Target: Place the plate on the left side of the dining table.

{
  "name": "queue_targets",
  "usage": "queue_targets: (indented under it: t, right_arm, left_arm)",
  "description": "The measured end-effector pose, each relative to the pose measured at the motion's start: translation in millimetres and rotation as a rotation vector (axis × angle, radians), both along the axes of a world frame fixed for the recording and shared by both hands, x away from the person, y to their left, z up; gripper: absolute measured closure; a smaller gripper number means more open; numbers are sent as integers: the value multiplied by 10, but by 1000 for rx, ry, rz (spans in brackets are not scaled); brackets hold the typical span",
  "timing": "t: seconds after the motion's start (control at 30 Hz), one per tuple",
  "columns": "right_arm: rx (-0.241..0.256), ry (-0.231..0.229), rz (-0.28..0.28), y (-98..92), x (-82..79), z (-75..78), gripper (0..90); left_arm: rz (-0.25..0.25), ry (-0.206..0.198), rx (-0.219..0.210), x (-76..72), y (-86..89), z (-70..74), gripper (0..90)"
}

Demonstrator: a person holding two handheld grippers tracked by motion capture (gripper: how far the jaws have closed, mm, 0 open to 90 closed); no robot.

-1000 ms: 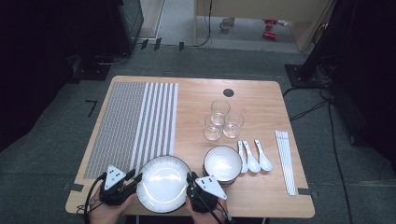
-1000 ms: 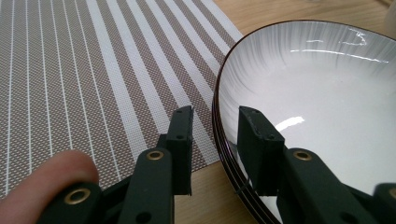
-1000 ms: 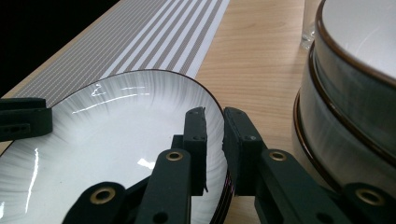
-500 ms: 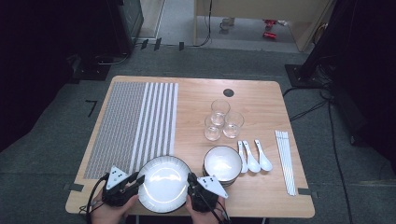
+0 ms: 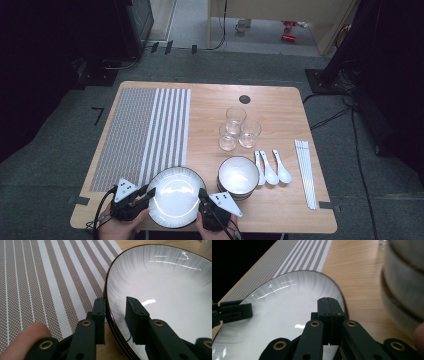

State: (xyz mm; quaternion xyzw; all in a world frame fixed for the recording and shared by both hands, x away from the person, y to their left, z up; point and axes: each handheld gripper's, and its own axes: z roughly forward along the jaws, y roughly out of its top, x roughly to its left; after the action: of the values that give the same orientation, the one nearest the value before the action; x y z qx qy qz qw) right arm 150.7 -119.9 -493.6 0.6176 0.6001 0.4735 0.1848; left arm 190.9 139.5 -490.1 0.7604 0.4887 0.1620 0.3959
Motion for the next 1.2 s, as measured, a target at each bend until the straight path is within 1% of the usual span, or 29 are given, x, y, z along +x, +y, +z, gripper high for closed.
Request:
queue_targets:
  t: [0.07, 0.13, 0.23, 0.3, 0.4, 0.43, 0.47, 0.6, 0.63, 0.73, 0.8, 0.87, 0.9, 0.93, 1.0, 1.1, 1.2]
  right_arm:
    - [-4, -20, -19, -39, -4, 1, 838]
    - [-42, -40, -26, -39, -17, 6, 831]
    - [-53, -46, -35, -34, -38, 7, 809]
    - [-63, -36, -44, -42, -42, -2, 799]
    - [-32, -7, -32, -73, -26, -43, 828]
    - [-10, -4, -35, -92, -27, -51, 863]
    - [-10, -4, -35, -92, -27, -51, 863]
    - [29, 8, -50, -107, -4, -55, 879]
    - [48, 17, -59, -110, 3, -54, 881]
    - [68, 27, -78, -104, 11, -51, 882]
    - [85, 36, -87, -106, 24, -49, 883]
    - [109, 45, -91, -111, 43, -48, 885]
    - [111, 49, -91, -108, 52, -46, 885]
    - [105, 49, -93, -99, 58, -42, 886]
    - [97, 47, -104, -76, 60, -37, 885]
    - [108, 48, -113, -73, 67, -39, 885]
    - [123, 37, -118, -78, 75, -39, 883]
  left_arm:
    - [1, 1, -4, 5, 9, 3, 705]
    - [-2, -1, -2, 5, 12, 4, 708]
    - [3, -7, 7, -6, -1, 7, 721]
    - [7, -11, 8, -12, -5, 4, 716]
    - [1, -3, 2, -9, -8, -2, 716]
    - [2, -1, 0, -8, -8, -3, 710]
    - [1, 3, -3, -5, -8, -5, 710]
    - [2, 41, -40, 27, 14, -17, 676]
    - [5, 42, -43, 27, 13, -18, 677]
    - [17, 36, -40, 20, -4, -21, 679]
    - [33, 51, -64, 33, 9, -23, 687]
    - [33, 64, -94, 52, 39, -30, 700]
    - [32, 72, -110, 61, 56, -32, 707]
    - [33, 73, -116, 64, 61, -35, 712]
    - [34, 62, -105, 57, 51, -35, 713]
    - [42, 45, -88, 50, 26, -30, 720]
    - [47, 54, -103, 58, 38, -30, 723]
